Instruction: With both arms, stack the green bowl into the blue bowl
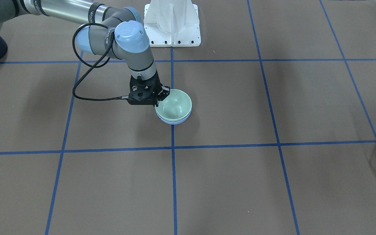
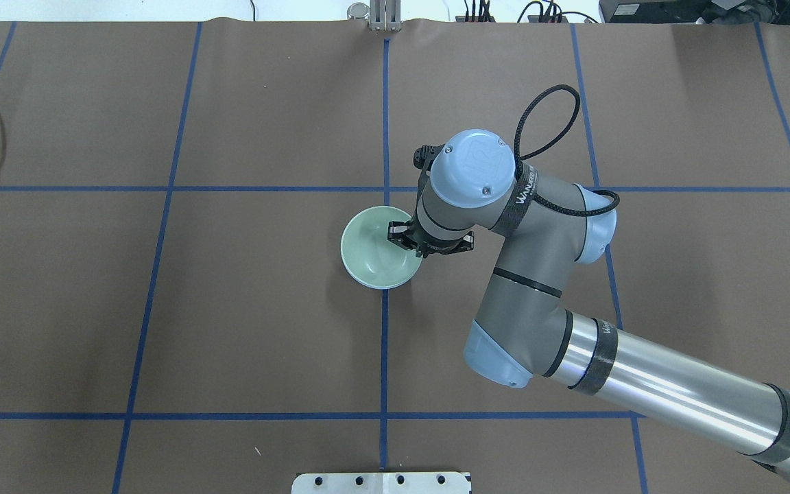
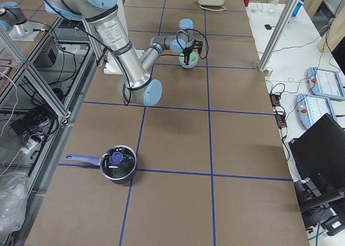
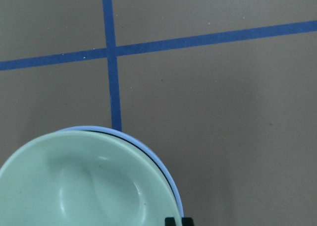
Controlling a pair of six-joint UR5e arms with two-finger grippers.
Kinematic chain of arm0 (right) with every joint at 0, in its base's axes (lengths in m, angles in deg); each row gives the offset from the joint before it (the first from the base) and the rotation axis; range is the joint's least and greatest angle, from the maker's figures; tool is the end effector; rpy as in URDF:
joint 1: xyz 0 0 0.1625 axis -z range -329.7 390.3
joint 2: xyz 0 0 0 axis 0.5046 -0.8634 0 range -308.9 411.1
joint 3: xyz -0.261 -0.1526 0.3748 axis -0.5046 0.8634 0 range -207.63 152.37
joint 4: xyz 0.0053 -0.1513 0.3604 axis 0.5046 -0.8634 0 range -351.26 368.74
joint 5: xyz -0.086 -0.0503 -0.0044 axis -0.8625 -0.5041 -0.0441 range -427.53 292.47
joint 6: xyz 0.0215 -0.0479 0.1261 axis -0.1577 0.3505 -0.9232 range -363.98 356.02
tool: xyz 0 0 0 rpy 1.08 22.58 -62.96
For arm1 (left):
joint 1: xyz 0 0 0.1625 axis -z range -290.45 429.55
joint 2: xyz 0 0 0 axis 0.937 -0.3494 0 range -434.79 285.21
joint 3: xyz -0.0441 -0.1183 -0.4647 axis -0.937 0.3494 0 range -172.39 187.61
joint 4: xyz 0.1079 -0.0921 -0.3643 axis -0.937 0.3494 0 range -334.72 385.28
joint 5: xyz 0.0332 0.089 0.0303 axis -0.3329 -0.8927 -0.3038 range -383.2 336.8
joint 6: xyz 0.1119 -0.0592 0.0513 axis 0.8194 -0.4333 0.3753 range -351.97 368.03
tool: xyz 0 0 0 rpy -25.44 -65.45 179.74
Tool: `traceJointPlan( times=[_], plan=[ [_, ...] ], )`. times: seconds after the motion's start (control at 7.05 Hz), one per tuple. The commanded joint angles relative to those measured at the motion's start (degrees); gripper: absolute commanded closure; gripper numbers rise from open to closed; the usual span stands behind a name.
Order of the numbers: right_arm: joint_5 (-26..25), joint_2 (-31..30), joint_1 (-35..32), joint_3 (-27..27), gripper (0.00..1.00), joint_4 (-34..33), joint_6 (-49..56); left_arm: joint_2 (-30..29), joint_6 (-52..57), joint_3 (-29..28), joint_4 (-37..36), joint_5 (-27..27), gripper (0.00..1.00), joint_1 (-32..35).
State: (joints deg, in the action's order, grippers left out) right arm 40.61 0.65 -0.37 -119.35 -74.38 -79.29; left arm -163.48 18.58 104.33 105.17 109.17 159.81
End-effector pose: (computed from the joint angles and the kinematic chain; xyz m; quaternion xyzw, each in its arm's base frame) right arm -0.5953 -0.4587 0.3038 0.0225 -0.4271 0.0616 0.9018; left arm -0.0432 -0.4457 0.7180 -0.0041 0.3630 0.0688 0.9292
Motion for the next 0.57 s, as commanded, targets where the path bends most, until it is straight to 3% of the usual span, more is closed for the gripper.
traceJointPlan(
  times=[0.0,0.14,0.28,0.43],
  plan=[
    [-1.09,0.00,0.00,0.05,0.95,0.15,0.16,0.00,0.00,-0.03,0.00,0.00,0.01,0.00],
    [-1.09,0.00,0.00,0.05,0.56,0.15,0.16,0.00,0.00,-0.03,0.00,0.00,0.01,0.00],
    [-1.96,0.18,0.00,-0.04,0.03,0.07,0.33,0.00,0.00,-0.03,0.00,0.00,0.01,0.00],
    [-2.40,0.35,0.00,-0.04,0.01,0.07,0.42,0.09,0.00,-0.03,0.00,0.00,0.01,0.00]
  ],
)
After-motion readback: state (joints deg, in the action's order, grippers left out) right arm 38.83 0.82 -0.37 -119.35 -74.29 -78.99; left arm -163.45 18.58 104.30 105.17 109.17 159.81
